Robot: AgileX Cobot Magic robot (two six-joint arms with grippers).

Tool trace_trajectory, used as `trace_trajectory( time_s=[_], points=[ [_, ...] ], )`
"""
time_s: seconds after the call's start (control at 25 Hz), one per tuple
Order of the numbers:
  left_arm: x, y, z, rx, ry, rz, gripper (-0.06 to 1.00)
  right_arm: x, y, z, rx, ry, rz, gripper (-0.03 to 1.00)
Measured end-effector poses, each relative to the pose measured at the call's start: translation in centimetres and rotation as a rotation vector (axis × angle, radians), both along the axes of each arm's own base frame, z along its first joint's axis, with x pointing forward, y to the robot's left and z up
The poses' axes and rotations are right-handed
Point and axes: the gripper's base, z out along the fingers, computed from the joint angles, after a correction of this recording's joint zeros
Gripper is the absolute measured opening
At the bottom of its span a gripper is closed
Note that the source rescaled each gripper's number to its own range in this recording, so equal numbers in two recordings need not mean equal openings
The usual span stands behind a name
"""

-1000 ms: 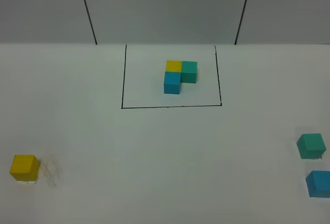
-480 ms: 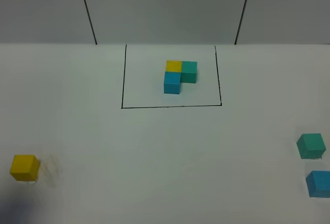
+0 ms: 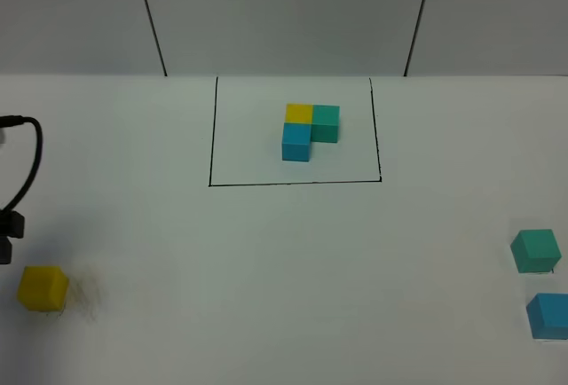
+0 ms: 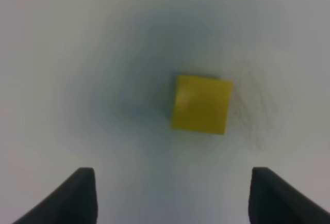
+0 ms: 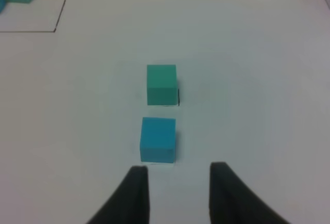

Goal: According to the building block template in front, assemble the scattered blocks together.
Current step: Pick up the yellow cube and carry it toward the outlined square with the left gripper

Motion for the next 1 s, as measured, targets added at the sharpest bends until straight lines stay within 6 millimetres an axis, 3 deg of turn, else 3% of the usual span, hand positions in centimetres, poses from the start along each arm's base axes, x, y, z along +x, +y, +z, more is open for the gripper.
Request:
trace_trajectory(
  time_s=[0.2, 0.36, 0.6, 1.0],
  points=[
    [1.5, -0.5, -2.5, -0.063, 0.055, -0.045, 0.52, 0.0, 0.0, 0.0, 0.000, 0.000, 0.000, 0.00],
    [2.2, -0.4, -3.2, -0.060, 0.043, -0.042, 0.62, 0.0, 0.0, 0.0, 0.000, 0.000, 0.000, 0.00],
    [2.6, -0.4, -3.6, -0.058, 0.037, -0.040, 0.63, 0.0, 0.0, 0.0, 0.000, 0.000, 0.000, 0.00],
    [3.6, -0.3, -7.3, -0.067, 0.149, -0.035, 0.63, 0.0, 0.0, 0.0, 0.000, 0.000, 0.000, 0.00]
  ],
)
